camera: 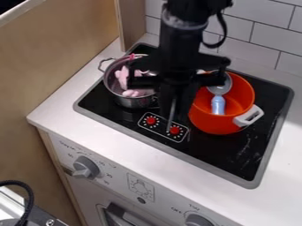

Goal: Moved the green spatula to the middle of the two burner

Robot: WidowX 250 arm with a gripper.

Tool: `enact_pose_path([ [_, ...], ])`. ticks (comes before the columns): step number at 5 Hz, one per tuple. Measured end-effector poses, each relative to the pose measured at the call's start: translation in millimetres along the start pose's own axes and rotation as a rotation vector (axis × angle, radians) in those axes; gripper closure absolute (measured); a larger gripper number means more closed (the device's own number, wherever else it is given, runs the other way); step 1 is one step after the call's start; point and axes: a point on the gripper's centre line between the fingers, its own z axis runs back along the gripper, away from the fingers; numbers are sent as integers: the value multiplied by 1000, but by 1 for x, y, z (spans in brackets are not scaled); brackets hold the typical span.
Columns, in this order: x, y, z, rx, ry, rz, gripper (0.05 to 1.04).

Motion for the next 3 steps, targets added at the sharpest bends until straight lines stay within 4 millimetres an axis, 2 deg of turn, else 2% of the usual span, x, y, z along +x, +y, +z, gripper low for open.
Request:
enact_pose_path([
  [3,-3,-8,-18,-40,-32,0,966],
])
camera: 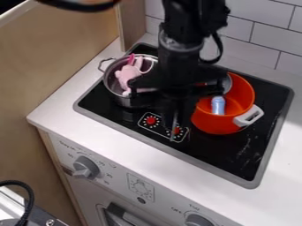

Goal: Moved the green spatula to the middle of the two burner

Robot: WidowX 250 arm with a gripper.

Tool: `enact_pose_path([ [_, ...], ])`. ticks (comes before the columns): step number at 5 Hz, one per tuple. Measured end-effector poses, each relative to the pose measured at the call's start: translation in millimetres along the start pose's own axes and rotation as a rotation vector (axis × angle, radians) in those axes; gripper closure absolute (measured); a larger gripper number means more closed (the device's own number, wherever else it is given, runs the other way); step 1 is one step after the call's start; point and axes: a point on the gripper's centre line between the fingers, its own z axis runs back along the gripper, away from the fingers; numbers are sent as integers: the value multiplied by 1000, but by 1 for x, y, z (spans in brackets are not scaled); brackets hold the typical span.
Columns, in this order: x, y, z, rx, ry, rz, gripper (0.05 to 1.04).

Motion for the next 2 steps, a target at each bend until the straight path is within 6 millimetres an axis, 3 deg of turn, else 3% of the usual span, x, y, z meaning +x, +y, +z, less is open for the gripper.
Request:
enact_pose_path([
  [2,11,14,-1,24,18,-48,966],
])
